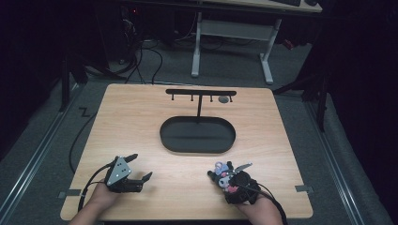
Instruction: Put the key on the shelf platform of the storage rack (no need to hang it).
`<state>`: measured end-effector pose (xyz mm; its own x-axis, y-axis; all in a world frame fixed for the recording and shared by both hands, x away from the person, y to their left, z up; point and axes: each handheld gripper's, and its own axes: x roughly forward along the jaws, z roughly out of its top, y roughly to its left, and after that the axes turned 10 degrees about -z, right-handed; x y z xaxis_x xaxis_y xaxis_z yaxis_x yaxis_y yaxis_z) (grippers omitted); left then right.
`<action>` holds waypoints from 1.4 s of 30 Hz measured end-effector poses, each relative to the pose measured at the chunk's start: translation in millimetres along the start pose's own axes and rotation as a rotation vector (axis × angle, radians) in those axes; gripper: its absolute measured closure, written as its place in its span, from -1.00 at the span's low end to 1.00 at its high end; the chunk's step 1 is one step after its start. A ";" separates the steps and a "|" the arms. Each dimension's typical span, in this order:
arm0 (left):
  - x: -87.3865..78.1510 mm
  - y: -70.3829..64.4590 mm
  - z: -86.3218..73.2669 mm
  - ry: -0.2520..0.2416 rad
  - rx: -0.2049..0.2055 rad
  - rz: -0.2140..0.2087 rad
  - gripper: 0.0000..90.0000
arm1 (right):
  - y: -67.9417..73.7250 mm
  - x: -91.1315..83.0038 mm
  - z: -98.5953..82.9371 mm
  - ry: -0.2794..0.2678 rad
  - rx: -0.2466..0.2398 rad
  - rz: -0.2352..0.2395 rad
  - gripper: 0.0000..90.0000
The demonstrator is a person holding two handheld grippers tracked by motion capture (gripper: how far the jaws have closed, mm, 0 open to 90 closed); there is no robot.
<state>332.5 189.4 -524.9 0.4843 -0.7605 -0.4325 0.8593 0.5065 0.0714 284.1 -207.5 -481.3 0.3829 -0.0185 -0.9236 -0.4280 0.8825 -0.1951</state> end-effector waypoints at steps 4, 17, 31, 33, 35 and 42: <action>0.0 0.1 0.0 0.001 -0.001 0.000 -0.66 | 0.8 -0.2 1.0 -0.009 -0.004 0.001 -0.03; 0.2 0.0 0.1 0.002 0.000 0.000 -0.66 | 0.7 -5.5 3.6 -0.037 -0.014 -0.003 0.05; 0.2 0.1 0.1 0.001 0.000 -0.001 -0.66 | -9.6 -16.3 13.6 -0.083 0.024 -0.028 0.06; 0.1 0.1 0.1 0.002 0.000 -0.001 -0.66 | -11.8 -17.0 15.2 -0.090 0.027 -0.032 0.06; 0.2 0.0 0.0 0.001 0.000 -0.001 -0.66 | -14.2 -18.0 16.9 -0.095 0.028 -0.033 0.06; 0.1 0.2 0.0 0.002 0.000 -0.003 -0.66 | -19.9 -20.1 21.7 -0.105 0.042 -0.040 0.06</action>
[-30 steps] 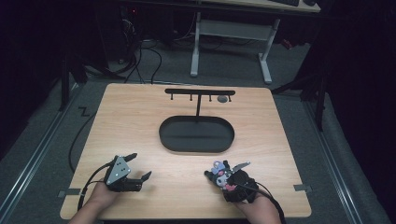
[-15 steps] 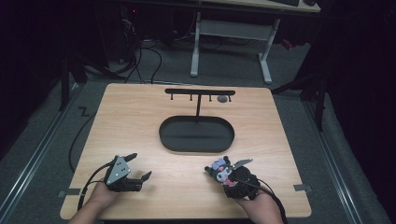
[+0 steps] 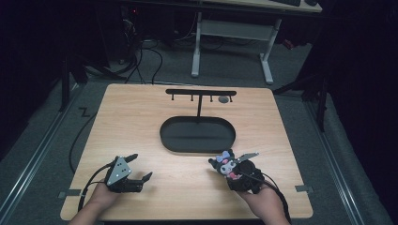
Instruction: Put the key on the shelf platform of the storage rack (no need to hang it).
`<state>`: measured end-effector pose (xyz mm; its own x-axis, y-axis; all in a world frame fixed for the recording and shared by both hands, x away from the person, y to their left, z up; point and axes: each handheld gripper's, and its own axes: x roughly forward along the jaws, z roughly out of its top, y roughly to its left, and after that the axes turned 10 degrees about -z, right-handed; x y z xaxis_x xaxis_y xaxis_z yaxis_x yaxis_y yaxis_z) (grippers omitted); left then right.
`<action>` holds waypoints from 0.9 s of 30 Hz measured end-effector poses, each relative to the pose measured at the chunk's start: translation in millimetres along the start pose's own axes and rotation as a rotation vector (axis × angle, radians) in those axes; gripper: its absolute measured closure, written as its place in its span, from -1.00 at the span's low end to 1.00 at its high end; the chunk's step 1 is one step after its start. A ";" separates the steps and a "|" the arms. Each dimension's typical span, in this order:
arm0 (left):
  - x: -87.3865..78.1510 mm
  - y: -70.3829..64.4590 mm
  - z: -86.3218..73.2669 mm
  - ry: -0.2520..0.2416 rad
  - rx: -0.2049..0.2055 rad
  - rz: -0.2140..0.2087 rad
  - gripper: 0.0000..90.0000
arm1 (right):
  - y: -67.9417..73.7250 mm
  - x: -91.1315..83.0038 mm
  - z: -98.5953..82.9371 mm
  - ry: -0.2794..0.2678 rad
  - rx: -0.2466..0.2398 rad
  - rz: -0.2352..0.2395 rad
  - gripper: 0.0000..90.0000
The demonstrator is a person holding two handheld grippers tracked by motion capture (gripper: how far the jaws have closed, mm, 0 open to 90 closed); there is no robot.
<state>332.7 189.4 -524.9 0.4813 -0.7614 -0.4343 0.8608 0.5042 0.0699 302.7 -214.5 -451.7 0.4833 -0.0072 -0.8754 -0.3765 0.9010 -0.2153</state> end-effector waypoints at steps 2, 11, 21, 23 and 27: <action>0.0 0.0 0.0 0.000 0.000 0.000 -0.66 | -1.4 -0.6 1.9 -0.002 0.007 -0.005 0.06; 0.1 -0.2 0.0 -0.002 0.002 -0.001 -0.66 | -7.2 -1.5 10.9 -0.016 0.023 -0.011 0.06; 0.1 0.1 0.1 0.002 0.001 -0.002 -0.66 | -13.0 0.1 22.9 -0.035 0.048 -0.016 0.06; 0.1 0.0 0.1 0.002 0.001 -0.003 -0.66 | -15.1 0.0 26.3 -0.040 0.059 -0.019 0.06; 0.1 0.2 0.1 0.001 0.000 -0.004 -0.66 | -20.6 -0.4 32.0 -0.055 0.083 -0.010 0.06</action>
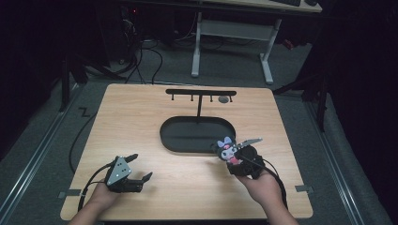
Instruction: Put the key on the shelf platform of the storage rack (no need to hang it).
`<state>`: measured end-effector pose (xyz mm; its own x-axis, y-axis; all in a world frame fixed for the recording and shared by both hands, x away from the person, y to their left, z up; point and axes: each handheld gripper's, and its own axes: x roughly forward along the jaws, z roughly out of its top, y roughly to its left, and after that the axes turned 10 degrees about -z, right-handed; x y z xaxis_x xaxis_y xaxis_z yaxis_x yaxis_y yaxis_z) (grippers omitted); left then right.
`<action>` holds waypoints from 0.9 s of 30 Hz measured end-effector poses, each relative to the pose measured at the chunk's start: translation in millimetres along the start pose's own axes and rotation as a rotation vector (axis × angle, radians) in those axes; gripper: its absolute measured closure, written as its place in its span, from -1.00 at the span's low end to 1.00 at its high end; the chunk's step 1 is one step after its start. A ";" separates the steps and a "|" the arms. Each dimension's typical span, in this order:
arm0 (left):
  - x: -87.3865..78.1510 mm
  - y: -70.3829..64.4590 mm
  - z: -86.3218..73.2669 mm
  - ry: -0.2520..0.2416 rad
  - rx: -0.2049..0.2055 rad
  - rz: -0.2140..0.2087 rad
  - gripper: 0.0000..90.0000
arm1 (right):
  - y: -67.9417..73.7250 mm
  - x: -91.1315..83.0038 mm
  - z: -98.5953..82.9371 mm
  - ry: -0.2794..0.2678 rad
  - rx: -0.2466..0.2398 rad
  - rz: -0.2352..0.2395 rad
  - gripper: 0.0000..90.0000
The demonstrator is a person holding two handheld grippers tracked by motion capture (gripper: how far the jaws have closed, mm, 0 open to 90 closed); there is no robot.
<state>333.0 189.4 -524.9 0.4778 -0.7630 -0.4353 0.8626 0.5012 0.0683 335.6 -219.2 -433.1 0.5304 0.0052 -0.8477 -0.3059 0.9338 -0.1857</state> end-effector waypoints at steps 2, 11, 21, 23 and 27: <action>-0.1 0.1 0.0 -0.001 0.000 -0.001 -0.66 | -2.4 0.6 2.9 -0.003 0.007 0.000 0.06; -0.2 -0.1 -0.1 -0.001 0.001 -0.002 -0.66 | -5.0 4.8 16.8 -0.012 0.020 -0.004 0.06; -0.2 -0.1 -0.1 -0.001 0.001 -0.004 -0.66 | -3.8 14.2 35.4 -0.023 0.029 -0.004 0.06; -0.3 0.0 -0.1 -0.001 0.000 -0.004 -0.66 | -3.9 17.4 40.6 -0.022 0.026 -0.006 0.06; -0.4 -0.1 -0.1 -0.001 0.001 -0.006 -0.66 | -3.8 20.7 46.2 -0.019 0.030 -0.010 0.06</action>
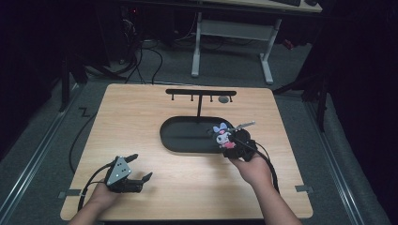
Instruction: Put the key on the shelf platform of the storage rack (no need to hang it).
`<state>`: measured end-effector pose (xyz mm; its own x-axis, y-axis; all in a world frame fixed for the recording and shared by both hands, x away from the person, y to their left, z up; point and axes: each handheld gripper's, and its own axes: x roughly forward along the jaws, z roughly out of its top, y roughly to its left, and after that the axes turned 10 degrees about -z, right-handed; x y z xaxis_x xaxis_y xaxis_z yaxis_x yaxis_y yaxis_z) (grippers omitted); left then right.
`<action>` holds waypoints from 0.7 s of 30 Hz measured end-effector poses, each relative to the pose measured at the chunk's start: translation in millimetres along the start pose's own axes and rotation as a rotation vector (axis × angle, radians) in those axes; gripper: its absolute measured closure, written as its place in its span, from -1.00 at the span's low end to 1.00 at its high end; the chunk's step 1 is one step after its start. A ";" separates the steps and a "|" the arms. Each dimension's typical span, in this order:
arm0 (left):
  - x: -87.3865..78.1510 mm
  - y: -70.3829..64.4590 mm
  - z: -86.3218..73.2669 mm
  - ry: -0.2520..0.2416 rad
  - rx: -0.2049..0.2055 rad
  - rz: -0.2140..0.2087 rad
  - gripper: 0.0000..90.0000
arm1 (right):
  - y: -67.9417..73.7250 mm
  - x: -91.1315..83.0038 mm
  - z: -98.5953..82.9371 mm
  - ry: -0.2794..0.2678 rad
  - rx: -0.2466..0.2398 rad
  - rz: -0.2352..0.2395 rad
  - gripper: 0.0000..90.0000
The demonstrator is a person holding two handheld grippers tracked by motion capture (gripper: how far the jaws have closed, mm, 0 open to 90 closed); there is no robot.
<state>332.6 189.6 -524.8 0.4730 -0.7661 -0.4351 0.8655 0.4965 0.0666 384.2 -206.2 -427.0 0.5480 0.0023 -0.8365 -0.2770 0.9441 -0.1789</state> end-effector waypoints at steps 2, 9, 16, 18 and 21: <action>0.0 -0.1 0.0 -0.001 0.001 0.001 -0.66 | -0.1 2.0 3.2 -0.001 0.002 -0.001 0.06; 0.0 -0.1 0.0 -0.001 0.000 0.000 -0.66 | -0.8 12.5 14.9 0.002 0.016 -0.010 0.06; 0.0 0.1 -0.1 -0.002 -0.001 0.000 -0.66 | -1.5 24.0 20.7 0.014 0.030 -0.012 0.06; 0.0 0.1 -0.1 -0.003 -0.001 -0.001 -0.66 | -2.0 26.4 22.6 0.017 0.036 -0.010 0.06; 0.0 0.0 -0.1 -0.002 0.000 0.001 -0.66 | -1.4 31.2 27.7 0.017 0.033 -0.015 0.06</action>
<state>332.7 189.7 -524.9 0.4739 -0.7669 -0.4329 0.8651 0.4971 0.0664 423.6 -198.3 -438.4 0.5385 -0.0167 -0.8424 -0.2425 0.9544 -0.1740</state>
